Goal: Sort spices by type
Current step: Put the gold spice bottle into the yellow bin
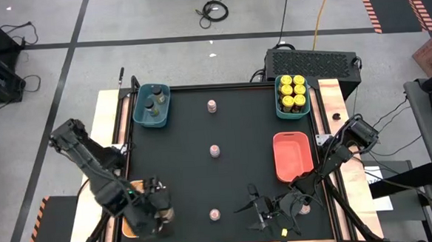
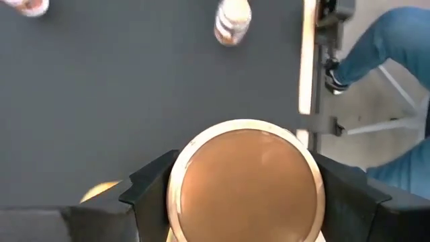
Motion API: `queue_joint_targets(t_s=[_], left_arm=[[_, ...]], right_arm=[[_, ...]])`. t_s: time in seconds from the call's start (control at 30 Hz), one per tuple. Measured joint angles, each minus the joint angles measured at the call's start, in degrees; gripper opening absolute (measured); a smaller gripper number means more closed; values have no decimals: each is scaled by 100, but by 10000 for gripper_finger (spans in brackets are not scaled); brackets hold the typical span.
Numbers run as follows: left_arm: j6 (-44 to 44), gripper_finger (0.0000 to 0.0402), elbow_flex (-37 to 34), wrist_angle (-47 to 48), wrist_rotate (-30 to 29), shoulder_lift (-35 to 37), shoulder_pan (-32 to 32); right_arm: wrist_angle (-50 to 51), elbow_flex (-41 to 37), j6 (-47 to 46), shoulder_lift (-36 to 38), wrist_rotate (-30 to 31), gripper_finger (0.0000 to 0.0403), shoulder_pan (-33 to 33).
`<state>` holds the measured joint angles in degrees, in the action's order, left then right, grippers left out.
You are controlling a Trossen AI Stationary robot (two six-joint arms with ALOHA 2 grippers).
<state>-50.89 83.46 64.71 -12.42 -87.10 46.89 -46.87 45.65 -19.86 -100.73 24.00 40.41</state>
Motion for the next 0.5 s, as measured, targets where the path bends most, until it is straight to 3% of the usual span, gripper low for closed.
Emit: queue_joint_targets(t_s=[0.27, 0.5], left_arm=[[-910, 281, 0, 75, 5, 23, 816], [-1030, 281, -7, 87, -532, 12, 1151]], right_arm=[[2, 0, -161, 0, 9, 260, -70], [-136, 0, -264, 0, 12, 260, -106]])
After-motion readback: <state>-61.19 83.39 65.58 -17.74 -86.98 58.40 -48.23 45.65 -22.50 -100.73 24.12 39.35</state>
